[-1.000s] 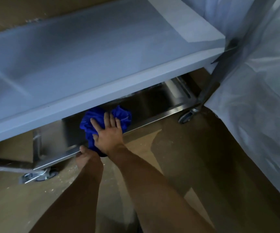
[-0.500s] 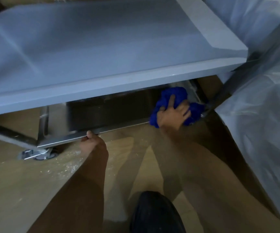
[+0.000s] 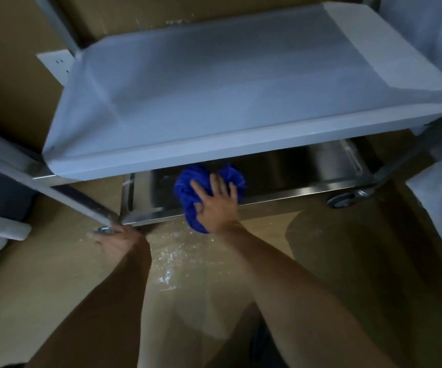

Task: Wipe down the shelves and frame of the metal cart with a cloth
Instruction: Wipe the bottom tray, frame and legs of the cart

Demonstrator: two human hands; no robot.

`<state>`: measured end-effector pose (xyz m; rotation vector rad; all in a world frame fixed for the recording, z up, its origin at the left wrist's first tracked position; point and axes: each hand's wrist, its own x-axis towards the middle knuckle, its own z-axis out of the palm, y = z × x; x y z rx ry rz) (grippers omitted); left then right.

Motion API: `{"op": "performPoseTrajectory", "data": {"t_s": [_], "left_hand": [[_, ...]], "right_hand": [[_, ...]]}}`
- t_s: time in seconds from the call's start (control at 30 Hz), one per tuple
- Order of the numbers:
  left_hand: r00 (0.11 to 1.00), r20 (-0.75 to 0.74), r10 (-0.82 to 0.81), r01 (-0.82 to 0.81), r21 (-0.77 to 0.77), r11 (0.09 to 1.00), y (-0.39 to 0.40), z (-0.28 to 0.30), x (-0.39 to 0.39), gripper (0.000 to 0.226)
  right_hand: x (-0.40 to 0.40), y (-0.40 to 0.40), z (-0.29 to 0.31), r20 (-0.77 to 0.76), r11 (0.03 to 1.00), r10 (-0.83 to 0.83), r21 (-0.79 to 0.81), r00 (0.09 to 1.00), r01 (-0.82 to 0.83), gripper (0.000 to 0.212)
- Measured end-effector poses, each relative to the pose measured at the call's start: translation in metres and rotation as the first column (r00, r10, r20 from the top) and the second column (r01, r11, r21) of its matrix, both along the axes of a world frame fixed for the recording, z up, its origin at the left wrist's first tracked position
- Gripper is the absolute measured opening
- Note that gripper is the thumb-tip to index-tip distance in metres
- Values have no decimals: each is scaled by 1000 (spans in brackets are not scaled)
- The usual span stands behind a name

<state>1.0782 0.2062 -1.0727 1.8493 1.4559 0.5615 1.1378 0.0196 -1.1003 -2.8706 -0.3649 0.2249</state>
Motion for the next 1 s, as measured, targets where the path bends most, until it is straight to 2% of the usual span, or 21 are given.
{"op": "performPoseTrajectory", "data": {"t_s": [0.07, 0.13, 0.2, 0.3, 0.4, 0.57, 0.67, 0.73, 0.83, 0.9, 1.0], "left_hand": [[997, 48, -64, 64, -5, 998, 3, 4, 5, 41], [994, 33, -108, 107, 29, 994, -1, 11, 7, 37], [986, 16, -168, 167, 59, 984, 4, 9, 4, 32], [965, -23, -260, 261, 35, 965, 18, 2, -3, 28], [958, -35, -284, 285, 25, 958, 28, -1, -1, 25], [914, -127, -385, 393, 38, 919, 43, 1, 0, 23], [873, -184, -451, 469, 67, 881, 59, -3, 2, 23], [844, -224, -487, 512, 70, 856, 68, -2, -1, 20], [828, -252, -501, 528, 51, 848, 68, 2, -4, 22], [834, -252, -492, 515, 33, 857, 62, 4, -3, 24], [849, -236, -472, 489, 15, 872, 57, 4, -3, 24]], "right_hand": [[9, -46, -4, 32, 971, -239, -8, 970, 240, 61], [21, -93, -3, 68, 891, -452, -9, 890, 453, 63], [33, -124, -1, 34, 836, -543, -65, 839, 544, 61], [39, -117, 0, 6, 805, -578, -157, 816, 572, 63], [42, -53, -3, 24, 845, -513, -159, 858, 510, 62], [24, 111, 2, 18, 989, -142, -36, 990, 143, 66], [21, 180, 2, -20, 987, 157, -27, 987, -158, 65], [28, 188, 4, -42, 962, 268, -41, 963, -269, 60], [18, 169, 3, 43, 972, 231, 27, 972, -232, 60], [3, 149, -2, 78, 990, 103, 88, 992, -110, 59], [-3, 91, -6, 53, 992, -122, 41, 991, 120, 60]]}}
